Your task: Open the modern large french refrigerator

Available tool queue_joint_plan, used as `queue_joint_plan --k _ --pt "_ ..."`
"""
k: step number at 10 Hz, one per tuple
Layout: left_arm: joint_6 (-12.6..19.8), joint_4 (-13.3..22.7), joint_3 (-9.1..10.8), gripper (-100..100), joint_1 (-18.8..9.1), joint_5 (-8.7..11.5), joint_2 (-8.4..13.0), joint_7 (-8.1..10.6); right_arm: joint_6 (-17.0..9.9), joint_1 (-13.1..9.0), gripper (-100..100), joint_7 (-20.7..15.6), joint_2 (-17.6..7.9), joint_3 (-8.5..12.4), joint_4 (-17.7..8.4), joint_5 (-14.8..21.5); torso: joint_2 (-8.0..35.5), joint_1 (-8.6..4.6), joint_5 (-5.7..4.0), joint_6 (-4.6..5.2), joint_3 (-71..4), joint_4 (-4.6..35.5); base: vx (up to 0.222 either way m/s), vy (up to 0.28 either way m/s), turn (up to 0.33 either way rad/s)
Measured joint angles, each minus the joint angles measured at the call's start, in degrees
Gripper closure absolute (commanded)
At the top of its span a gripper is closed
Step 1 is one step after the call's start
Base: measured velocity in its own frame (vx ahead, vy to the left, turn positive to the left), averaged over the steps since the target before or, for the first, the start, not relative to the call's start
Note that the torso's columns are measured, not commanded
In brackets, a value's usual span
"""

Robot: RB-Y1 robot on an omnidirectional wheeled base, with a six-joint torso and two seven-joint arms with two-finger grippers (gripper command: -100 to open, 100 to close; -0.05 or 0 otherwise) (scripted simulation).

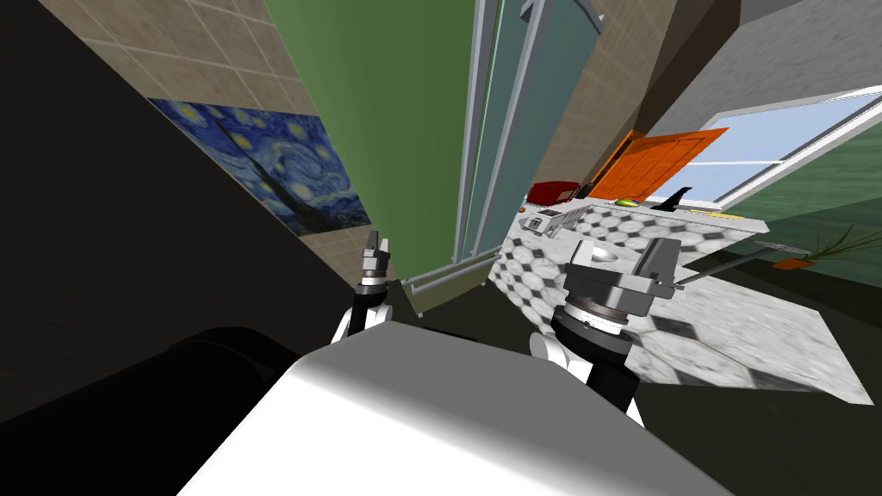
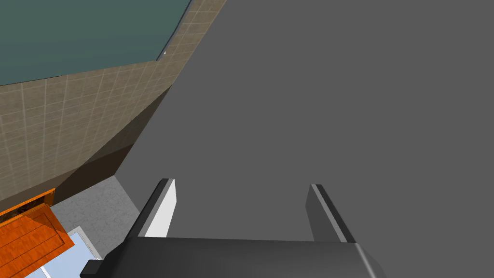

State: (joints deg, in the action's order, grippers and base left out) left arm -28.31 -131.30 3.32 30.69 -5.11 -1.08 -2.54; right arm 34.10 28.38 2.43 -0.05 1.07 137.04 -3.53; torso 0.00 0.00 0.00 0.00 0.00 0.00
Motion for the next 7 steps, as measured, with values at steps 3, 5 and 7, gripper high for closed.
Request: queue_joint_plan --k 3,5,7 --pt "0.0 0.0 0.00 0 0.0 0.0 0.0 0.00 0.0 0.0 0 0.0 0.0 0.0 0.0 0.0 10.0 0.00 0.00 0.00 -20.1 10.1 0.000 0.000 0.000" --pt "0.0 0.0 0.00 0 0.0 0.0 0.0 0.00 0.0 0.0 0 0.0 0.0 0.0 0.0 0.0 18.5 0.00 0.00 0.00 -36.9 18.5 0.000 0.000 0.000" --pt "0.0 0.0 0.00 0 0.0 0.0 0.0 0.00 0.0 0.0 0 0.0 0.0 0.0 0.0 0.0 26.9 0.00 0.00 0.00 -53.8 26.9 0.000 0.000 0.000"
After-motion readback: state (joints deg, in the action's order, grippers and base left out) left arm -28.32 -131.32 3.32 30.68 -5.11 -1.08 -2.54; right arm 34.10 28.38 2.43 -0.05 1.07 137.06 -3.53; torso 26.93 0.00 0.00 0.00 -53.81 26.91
